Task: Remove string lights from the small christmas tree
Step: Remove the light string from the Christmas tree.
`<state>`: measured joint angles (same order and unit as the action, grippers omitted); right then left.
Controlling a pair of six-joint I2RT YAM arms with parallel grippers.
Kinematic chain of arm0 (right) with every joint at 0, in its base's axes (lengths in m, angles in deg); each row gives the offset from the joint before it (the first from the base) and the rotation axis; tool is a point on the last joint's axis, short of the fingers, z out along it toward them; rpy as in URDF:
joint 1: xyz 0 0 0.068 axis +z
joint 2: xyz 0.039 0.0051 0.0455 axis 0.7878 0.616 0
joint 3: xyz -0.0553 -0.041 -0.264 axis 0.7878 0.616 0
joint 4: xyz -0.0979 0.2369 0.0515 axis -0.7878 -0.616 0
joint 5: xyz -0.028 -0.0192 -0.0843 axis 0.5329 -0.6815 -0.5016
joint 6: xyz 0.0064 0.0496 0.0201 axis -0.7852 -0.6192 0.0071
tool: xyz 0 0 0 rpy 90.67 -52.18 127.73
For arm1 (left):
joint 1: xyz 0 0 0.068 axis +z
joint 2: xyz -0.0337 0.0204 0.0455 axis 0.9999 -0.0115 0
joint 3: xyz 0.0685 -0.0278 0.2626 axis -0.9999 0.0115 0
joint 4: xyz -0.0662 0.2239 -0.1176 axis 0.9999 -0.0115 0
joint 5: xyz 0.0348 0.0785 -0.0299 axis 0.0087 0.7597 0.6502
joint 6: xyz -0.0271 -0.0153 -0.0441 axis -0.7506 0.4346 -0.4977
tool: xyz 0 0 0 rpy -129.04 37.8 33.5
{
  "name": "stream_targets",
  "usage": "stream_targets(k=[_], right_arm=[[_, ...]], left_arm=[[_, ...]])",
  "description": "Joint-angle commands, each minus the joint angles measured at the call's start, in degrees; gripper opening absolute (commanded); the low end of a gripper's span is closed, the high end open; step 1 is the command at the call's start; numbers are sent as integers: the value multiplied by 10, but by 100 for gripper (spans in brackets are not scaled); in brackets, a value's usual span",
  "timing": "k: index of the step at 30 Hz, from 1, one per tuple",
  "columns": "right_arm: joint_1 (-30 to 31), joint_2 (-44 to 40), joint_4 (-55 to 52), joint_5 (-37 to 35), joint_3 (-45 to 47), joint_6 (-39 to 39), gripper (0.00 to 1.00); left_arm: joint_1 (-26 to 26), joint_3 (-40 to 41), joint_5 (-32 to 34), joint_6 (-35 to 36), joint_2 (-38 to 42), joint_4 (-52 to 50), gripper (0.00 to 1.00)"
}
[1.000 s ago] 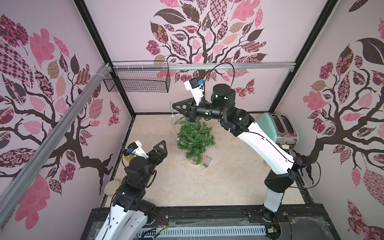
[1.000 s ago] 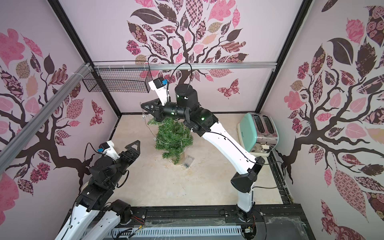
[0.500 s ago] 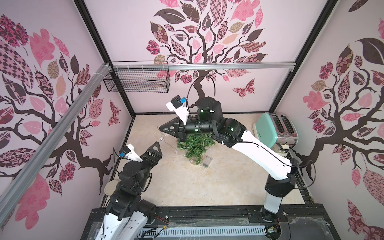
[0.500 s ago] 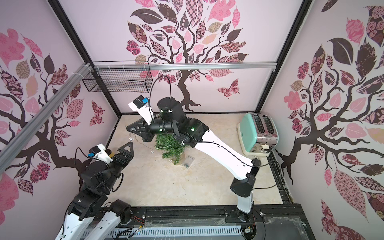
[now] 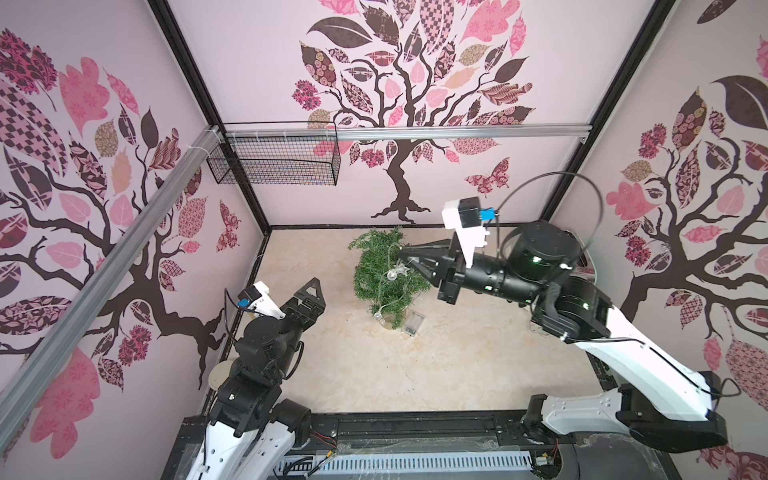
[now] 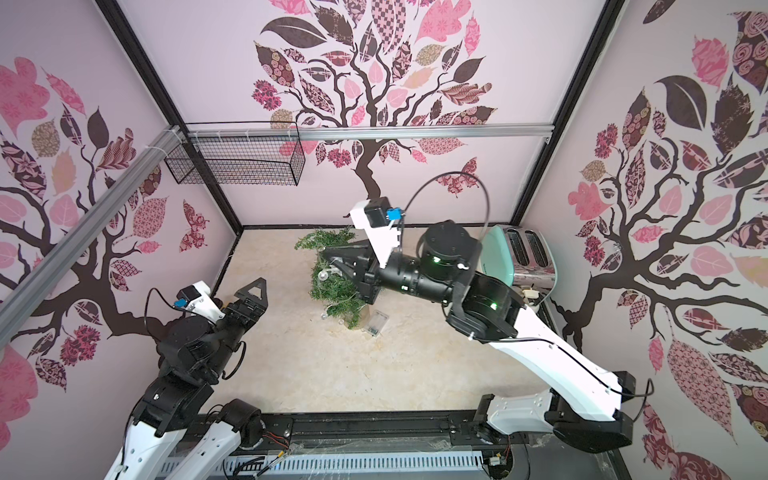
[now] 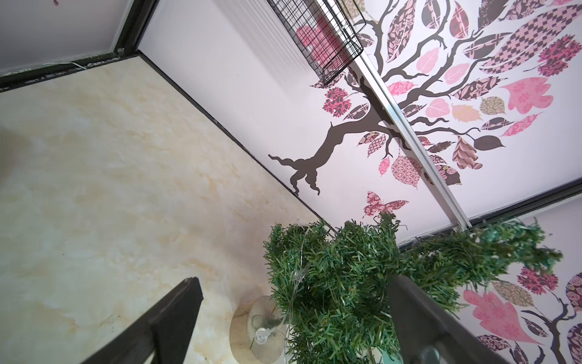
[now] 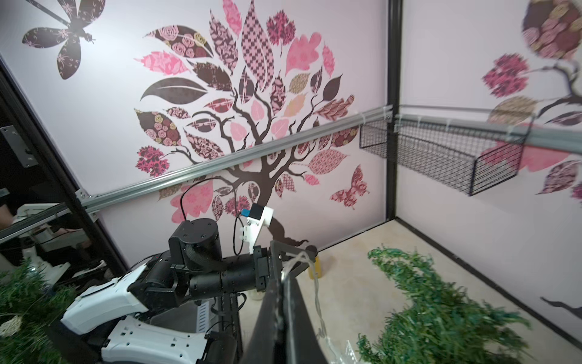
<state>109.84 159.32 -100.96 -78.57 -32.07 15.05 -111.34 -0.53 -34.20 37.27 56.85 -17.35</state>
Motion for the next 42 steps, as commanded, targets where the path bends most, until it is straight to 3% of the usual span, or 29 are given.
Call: stream_targets(k=[1, 4, 6, 13, 17, 21, 23, 30, 35, 42], right_arm=[[-1, -12, -19, -84, -28, 27, 0], [-1, -9, -38, -103, -39, 23, 0], [-1, -9, -37, -111, -34, 17, 0], [-1, -26, -30, -131, -13, 11, 0], [-1, -33, -32, -143, -5, 11, 0], [-1, -40, -29, -153, 10, 8, 0], [-1, -43, -29, -153, 15, 7, 0], [-1, -71, -19, -158, 44, 3, 0], [-1, -88, -16, -155, 60, 0, 0], [-1, -102, -13, -158, 69, 0, 0]], left_arm=[[3, -9, -77, 32, -9, 63, 98], [3, -20, -182, 73, -30, 116, 98], [1, -46, -243, 103, -51, 115, 92], [-47, -58, -312, 155, -57, 173, 88], [-150, -76, -271, 216, -101, 173, 86], [-309, -102, -119, 329, -148, 162, 86], [-353, -118, -76, 367, -177, 162, 86], [-364, -159, -49, 400, -249, 176, 76], [-363, -186, -45, 416, -294, 185, 75], [-364, -220, -76, 422, -340, 194, 71]])
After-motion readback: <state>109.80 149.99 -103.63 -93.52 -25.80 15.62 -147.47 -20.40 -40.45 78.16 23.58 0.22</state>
